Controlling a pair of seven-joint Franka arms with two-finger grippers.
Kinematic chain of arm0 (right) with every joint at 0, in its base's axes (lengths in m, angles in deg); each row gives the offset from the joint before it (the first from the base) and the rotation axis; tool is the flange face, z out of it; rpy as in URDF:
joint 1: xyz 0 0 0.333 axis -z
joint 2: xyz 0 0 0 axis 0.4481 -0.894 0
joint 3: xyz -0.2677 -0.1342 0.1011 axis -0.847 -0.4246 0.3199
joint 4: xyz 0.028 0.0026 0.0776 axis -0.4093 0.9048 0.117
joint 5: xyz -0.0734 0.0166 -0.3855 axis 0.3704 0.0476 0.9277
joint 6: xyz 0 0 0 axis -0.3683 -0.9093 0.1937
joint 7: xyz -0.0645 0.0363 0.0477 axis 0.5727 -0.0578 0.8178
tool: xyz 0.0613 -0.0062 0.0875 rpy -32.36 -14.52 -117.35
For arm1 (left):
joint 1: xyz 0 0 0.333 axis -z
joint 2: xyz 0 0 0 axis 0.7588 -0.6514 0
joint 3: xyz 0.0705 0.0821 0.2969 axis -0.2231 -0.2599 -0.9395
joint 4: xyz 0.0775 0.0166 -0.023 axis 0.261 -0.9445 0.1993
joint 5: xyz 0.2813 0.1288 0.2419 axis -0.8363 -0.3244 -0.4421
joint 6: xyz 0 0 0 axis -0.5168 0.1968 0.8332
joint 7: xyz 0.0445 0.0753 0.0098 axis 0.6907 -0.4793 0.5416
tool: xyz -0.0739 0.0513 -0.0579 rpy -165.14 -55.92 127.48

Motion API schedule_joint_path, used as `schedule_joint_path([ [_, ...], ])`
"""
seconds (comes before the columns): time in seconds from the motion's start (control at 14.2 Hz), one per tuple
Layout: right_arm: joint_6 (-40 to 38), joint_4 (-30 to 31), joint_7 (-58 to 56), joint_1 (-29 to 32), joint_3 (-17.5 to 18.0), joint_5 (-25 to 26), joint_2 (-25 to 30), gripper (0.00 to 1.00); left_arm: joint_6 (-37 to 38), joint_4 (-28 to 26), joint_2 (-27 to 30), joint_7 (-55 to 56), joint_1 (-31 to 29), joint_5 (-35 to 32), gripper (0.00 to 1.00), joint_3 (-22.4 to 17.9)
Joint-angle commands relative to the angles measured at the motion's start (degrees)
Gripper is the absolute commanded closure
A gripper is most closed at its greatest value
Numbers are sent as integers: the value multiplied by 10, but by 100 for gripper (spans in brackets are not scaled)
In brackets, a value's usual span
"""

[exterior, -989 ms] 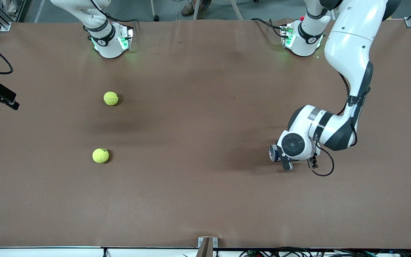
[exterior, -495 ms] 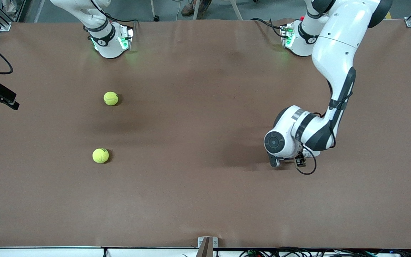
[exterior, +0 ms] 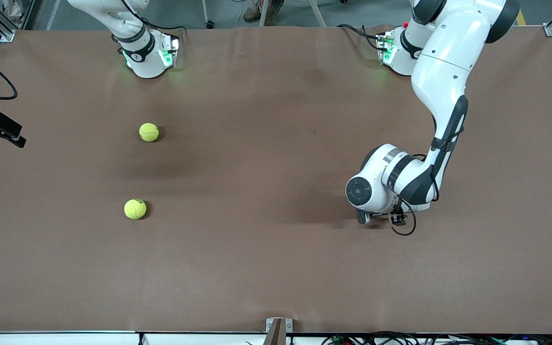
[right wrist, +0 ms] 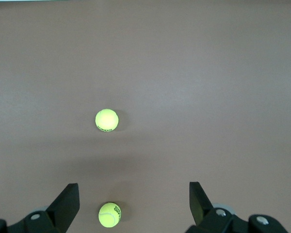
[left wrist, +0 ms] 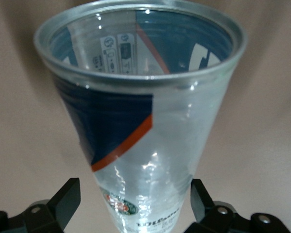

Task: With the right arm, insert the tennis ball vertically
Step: 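Carry the upright tube with the left gripper toward the table middle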

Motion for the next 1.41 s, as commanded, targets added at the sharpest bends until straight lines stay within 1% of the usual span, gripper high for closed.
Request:
schedule_joint_path([
  [0.0,-4,-5,2,5,3,-6,-1,0,3,14,-11,7,-1,-9,0,-1],
  [0.28,-4,-5,1,5,3,-6,-1,0,-4,14,-18,7,-3,-6,2,-1],
  [0.42,-4,-5,1,5,3,-6,-1,0,-23,13,-24,8,-5,-4,3,-1],
  [0.57,-3,-5,1,5,3,-6,-1,0,-24,14,-24,6,-6,-5,6,-1],
  [0.64,-3,-5,1,5,3,-6,-1,0,-24,13,-24,5,-5,-5,11,-1],
  [0.78,-3,-5,1,5,3,-6,-1,0,-24,13,-25,7,-3,-5,24,0],
  [0.92,-4,-5,1,5,3,-6,-1,0,-24,14,-25,7,-3,-5,28,0],
  [0.99,-3,-5,0,5,3,-6,-1,0,-25,14,-25,7,-3,-5,34,0],
  [1.13,-3,-5,0,5,3,-6,-1,0,-35,13,-24,7,-4,0,49,1],
  [1.27,-2,-5,0,5,3,-6,-1,0,-35,14,-22,7,-3,3,46,1],
  [1.34,-2,-5,-1,5,3,-6,-1,0,-35,16,-19,6,-4,7,46,2],
])
